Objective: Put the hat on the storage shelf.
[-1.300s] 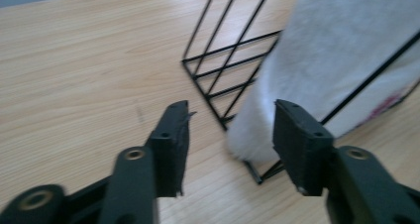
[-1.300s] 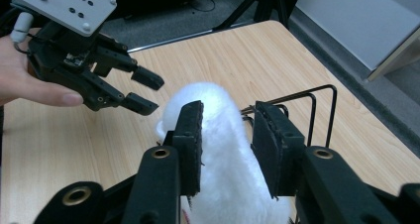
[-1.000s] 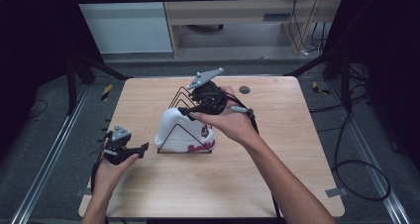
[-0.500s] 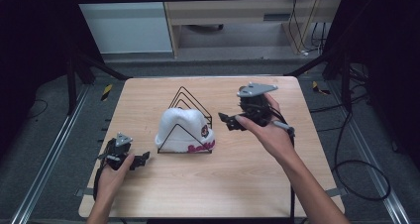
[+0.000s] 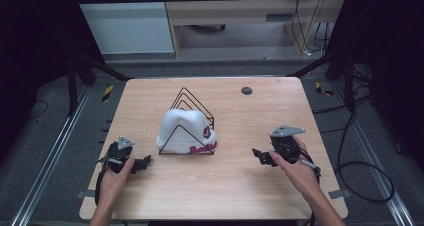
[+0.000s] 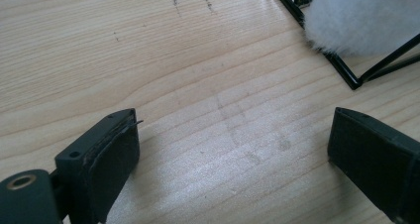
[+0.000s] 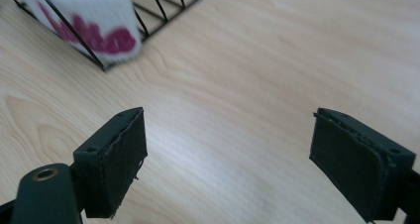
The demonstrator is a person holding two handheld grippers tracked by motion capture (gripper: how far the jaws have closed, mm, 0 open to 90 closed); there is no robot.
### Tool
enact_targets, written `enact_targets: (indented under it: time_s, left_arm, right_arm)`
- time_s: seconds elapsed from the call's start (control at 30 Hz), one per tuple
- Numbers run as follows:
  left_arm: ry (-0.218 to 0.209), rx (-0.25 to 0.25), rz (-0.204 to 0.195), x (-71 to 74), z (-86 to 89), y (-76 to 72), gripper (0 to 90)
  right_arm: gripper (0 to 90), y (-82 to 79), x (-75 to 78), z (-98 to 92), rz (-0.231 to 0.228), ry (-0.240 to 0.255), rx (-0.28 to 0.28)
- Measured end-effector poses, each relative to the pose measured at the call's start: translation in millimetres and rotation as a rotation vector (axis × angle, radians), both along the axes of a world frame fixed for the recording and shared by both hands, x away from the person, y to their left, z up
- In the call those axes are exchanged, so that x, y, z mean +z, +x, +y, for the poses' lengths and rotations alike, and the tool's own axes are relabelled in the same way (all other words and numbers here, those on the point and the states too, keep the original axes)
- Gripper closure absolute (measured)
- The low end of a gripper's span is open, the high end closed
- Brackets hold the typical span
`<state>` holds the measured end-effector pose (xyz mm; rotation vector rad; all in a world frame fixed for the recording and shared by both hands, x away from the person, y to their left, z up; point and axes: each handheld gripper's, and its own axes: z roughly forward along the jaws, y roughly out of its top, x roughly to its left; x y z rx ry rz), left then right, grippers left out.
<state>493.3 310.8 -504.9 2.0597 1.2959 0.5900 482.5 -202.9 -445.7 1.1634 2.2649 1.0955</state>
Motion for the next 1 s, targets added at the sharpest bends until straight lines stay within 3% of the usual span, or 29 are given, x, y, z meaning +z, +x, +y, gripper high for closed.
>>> enact_targets:
  time_s: [0.13, 0.43, 0.57, 0.7, 0.8, 1.0]
  left_arm:
    - [-0.022, -0.002, -0.005, -2.4, 0.7, -0.1, 3.5]
    - [-0.017, -0.01, 0.0, -2.7, 0.1, 0.6, 1.5]
    - [-0.018, -0.011, -0.001, -2.9, 0.0, 0.7, 1.3]
    - [-0.017, -0.011, 0.0, -3.0, -0.1, 0.7, 1.0]
    - [-0.017, -0.012, 0.0, -3.0, -0.1, 0.7, 1.0]
    - [-0.016, -0.004, 0.0, -3.2, -0.8, 0.7, 0.4]
  right_arm:
    - [14.4, -1.6, -26.7, -17.5, 0.04, 0.003, -0.057]
    - [13.7, 0.3, -54.3, -40.4, 0.079, 0.015, -0.169]
    - [12.9, -0.1, -60.3, -40.5, 0.083, 0.008, -0.189]
    - [11.3, -0.3, -65.0, -37.8, 0.044, -0.01, -0.205]
    - [9.4, -0.2, -66.2, -33.2, 0.032, -0.057, -0.198]
    - [8.8, -1.2, -66.5, -30.6, 0.033, -0.054, -0.234]
